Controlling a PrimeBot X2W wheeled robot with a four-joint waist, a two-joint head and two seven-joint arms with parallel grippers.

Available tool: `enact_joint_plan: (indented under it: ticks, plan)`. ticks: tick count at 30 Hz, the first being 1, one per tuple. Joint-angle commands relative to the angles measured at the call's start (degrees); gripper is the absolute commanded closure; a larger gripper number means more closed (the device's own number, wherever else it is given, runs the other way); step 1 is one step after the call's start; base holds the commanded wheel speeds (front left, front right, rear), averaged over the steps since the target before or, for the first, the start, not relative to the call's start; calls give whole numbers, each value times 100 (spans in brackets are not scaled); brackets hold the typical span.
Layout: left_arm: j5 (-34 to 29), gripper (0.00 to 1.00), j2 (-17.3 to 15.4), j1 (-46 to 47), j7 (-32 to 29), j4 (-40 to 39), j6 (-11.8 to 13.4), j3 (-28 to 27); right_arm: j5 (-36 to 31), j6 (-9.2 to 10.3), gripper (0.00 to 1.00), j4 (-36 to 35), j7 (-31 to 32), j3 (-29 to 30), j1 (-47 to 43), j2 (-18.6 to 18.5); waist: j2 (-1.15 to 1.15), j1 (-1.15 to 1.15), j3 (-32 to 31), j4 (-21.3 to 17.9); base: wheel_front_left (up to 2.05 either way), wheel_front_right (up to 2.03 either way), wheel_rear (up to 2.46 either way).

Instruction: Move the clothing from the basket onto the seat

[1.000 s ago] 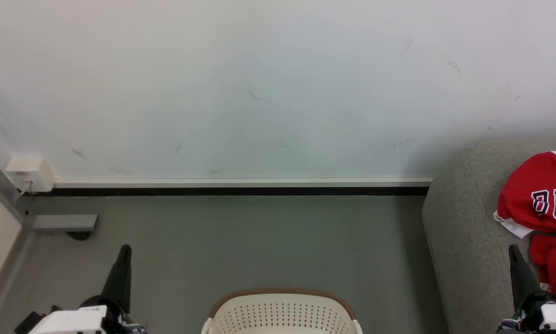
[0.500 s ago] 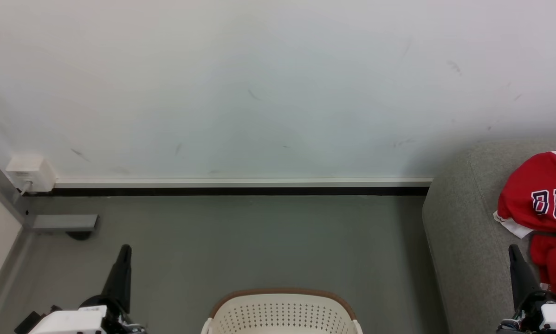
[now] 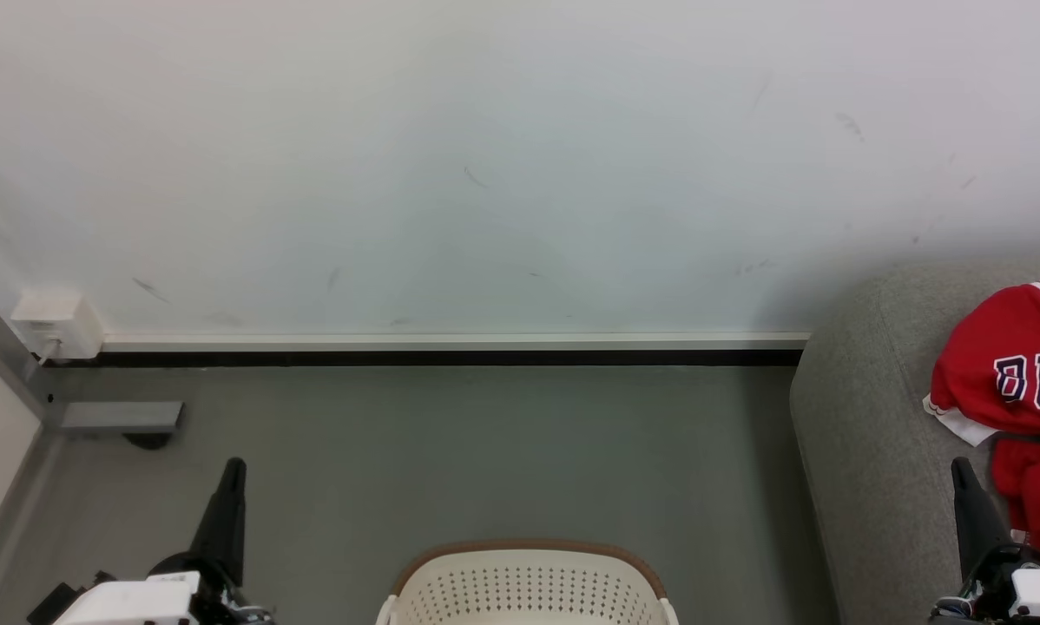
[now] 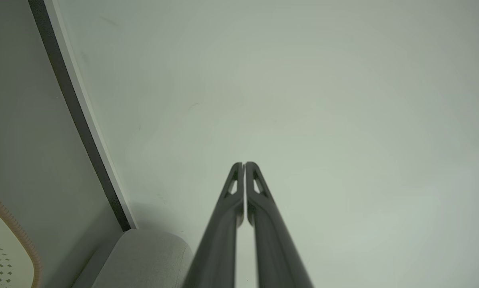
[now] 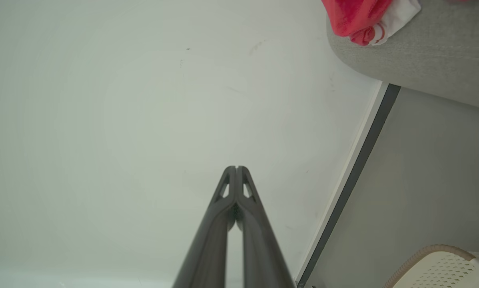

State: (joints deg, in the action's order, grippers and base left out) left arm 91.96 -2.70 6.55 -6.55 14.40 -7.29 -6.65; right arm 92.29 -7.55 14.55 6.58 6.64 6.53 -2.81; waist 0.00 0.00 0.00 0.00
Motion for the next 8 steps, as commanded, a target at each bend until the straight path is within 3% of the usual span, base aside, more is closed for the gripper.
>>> enact_joint_plan:
  ticks: [1, 8]
  plan:
    - [66, 100, -34, 36, -32, -10, -26, -1, 7, 12, 100, -25, 24, 22, 35, -5, 0, 0, 0, 0, 0, 0, 0]
    - [66, 100, -34, 36, -32, -10, -26, -1, 7, 12, 100, -25, 24, 21, 34, -5, 0, 0, 0, 0, 0, 0, 0]
